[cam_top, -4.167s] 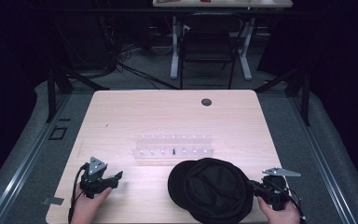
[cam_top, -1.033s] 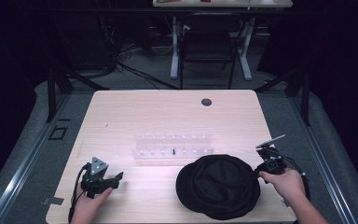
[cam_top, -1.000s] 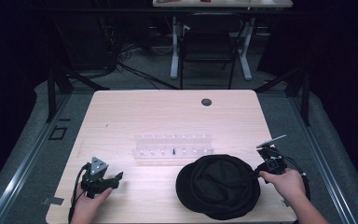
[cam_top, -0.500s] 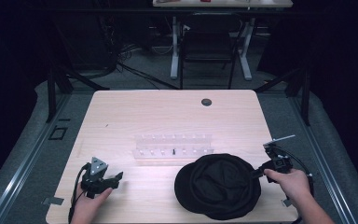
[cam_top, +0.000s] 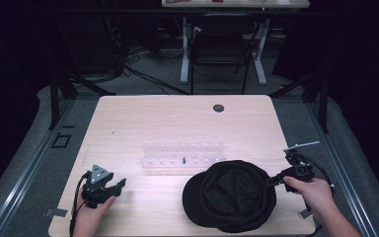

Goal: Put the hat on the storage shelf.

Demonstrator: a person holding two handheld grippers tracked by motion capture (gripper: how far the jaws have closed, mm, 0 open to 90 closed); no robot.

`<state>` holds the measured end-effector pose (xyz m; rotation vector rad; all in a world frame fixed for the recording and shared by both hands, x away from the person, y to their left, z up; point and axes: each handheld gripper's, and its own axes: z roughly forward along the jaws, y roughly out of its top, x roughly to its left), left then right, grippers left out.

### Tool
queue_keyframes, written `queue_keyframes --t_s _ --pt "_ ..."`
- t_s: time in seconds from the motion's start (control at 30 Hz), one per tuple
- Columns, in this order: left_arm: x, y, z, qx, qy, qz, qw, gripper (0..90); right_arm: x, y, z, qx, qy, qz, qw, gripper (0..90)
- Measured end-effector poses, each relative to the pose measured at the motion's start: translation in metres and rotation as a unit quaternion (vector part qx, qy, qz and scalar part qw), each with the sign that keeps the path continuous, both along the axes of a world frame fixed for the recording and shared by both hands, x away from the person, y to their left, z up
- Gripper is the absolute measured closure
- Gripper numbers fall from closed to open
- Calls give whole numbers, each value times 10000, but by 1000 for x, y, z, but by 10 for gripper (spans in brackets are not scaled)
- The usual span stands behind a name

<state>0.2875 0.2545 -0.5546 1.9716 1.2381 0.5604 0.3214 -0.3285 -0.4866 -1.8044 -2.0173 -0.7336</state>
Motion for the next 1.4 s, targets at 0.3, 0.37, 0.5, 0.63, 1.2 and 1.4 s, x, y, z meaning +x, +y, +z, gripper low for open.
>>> queue_keyframes --t_s 0.3,0.37,0.5,0.63,1.2,1.4 --pt "-1 5 2 -340 214 -74 9992 724 -3 2 13 331 -93 -34 9994 884" --pt "-1 6 2 -352 214 -41 9991 706 -3 2 17 451 -161 25 9988 884" --pt "-1 6 2 -315 169 4 9994 655 -4 3 24 549 -191 62 9983 884" --pt "-1 4 0 -246 156 2 9996 633 -4 6 32 616 -202 148 9978 885" --pt "-1 4 0 -281 229 21 9993 574 -8 22 66 1259 -425 263 9908 885" --pt "-1 3 0 -388 262 9 9989 574 -9 31 77 1422 -509 384 9878 886"
